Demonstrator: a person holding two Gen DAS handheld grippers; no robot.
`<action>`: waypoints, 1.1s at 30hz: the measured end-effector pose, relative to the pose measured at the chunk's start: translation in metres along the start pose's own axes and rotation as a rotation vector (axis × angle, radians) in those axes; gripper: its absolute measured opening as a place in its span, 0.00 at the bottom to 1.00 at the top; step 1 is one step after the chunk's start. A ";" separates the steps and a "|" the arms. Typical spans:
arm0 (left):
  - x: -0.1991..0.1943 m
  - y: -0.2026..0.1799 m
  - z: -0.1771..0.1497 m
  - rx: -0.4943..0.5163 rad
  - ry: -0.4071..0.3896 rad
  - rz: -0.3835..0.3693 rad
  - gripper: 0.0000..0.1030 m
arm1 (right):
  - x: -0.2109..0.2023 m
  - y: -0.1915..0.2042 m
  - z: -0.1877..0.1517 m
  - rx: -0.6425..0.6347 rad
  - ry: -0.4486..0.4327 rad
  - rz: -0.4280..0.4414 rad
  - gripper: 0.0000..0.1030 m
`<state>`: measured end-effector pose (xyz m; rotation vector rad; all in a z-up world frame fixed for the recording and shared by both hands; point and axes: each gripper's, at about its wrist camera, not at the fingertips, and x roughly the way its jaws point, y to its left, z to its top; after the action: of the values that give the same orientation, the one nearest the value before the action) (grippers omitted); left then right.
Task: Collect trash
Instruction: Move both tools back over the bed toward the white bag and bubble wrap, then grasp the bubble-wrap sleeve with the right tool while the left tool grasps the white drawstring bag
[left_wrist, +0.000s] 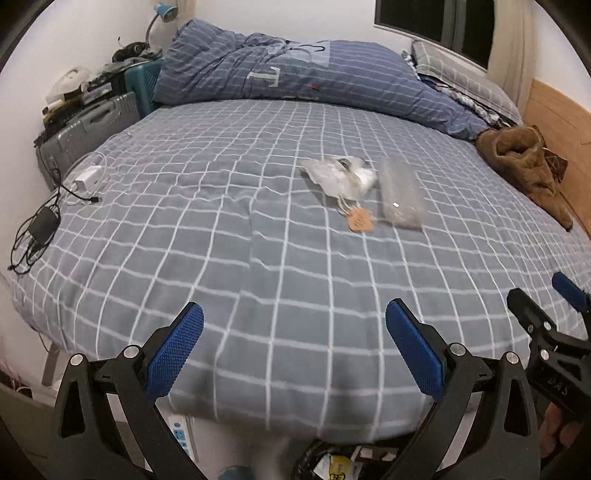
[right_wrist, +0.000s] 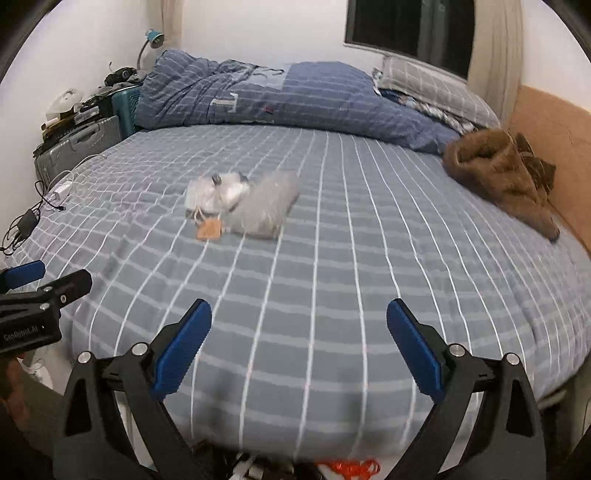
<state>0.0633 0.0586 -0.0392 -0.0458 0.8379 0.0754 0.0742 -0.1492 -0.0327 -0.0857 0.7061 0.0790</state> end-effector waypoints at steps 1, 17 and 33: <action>0.005 0.002 0.006 0.005 0.001 0.001 0.94 | 0.009 0.004 0.006 -0.009 0.004 0.001 0.88; 0.066 0.016 0.084 0.021 -0.021 0.039 0.94 | 0.130 0.027 0.082 0.022 0.076 0.033 0.85; 0.140 0.001 0.123 0.049 0.006 0.071 0.94 | 0.212 0.028 0.090 0.004 0.194 0.109 0.52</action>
<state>0.2479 0.0753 -0.0608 0.0304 0.8469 0.1215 0.2903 -0.1027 -0.1037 -0.0513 0.9046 0.1758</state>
